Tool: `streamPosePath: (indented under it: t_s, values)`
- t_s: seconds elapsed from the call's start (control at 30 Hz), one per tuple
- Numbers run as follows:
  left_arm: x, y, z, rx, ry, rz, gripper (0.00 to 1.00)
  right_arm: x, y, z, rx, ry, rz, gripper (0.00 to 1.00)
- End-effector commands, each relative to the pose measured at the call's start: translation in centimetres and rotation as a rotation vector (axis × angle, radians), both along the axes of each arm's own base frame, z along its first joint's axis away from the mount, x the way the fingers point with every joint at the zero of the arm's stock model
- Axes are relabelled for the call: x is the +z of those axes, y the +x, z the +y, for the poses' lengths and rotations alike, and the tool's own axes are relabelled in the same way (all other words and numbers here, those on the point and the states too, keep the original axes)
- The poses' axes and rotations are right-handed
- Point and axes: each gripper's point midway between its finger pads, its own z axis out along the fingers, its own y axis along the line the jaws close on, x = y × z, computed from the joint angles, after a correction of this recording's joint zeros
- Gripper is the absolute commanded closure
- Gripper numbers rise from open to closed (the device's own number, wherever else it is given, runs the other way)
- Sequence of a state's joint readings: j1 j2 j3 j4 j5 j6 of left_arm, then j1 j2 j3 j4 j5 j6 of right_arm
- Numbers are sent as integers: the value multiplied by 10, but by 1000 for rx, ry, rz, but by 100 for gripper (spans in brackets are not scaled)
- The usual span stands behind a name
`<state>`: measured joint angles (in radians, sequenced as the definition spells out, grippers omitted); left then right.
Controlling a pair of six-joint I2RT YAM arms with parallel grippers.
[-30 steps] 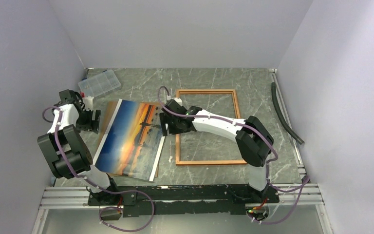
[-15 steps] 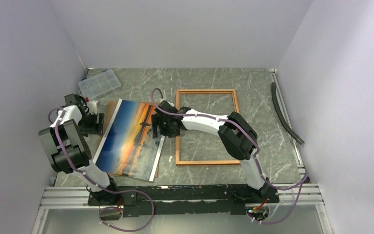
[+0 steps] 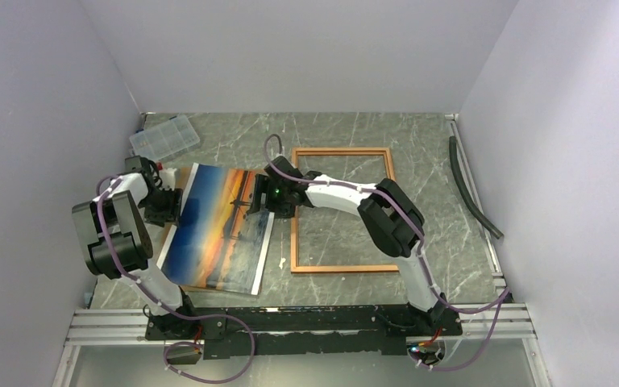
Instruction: Put the photo into the frame
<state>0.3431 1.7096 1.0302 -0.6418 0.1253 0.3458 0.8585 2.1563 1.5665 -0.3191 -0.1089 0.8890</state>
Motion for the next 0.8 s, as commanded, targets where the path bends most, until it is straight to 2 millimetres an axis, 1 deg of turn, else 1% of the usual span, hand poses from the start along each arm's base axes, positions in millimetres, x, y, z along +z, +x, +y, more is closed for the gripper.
streamPosePath:
  t_s: [0.0,0.07,0.2,0.33,0.4,0.5,0.57,0.7,0.77]
  values:
    - [-22,4,-5,-5,-21,37,47,-3,-2,9,-18,128,61,18]
    - [-25,4,-7,-10,-30,47,52,5,-2,13,-19,195,75,18]
    - [-28,5,-9,-25,-32,60,56,23,-3,24,-10,376,122,18]
    - [-33,2,-9,-32,-33,91,61,46,-4,34,15,494,124,19]
    - [-34,2,-9,-35,-34,94,63,64,-4,38,41,547,98,20]
    - [-34,3,-10,-40,-41,94,64,97,-4,41,80,671,62,22]
    - [-34,2,-11,-40,-44,98,64,115,-8,41,108,723,41,22]
    - [-33,3,-12,-43,-48,97,65,147,-14,40,157,805,-14,22]
    - [-32,3,-12,-44,-52,96,65,158,-16,37,174,832,-33,22]
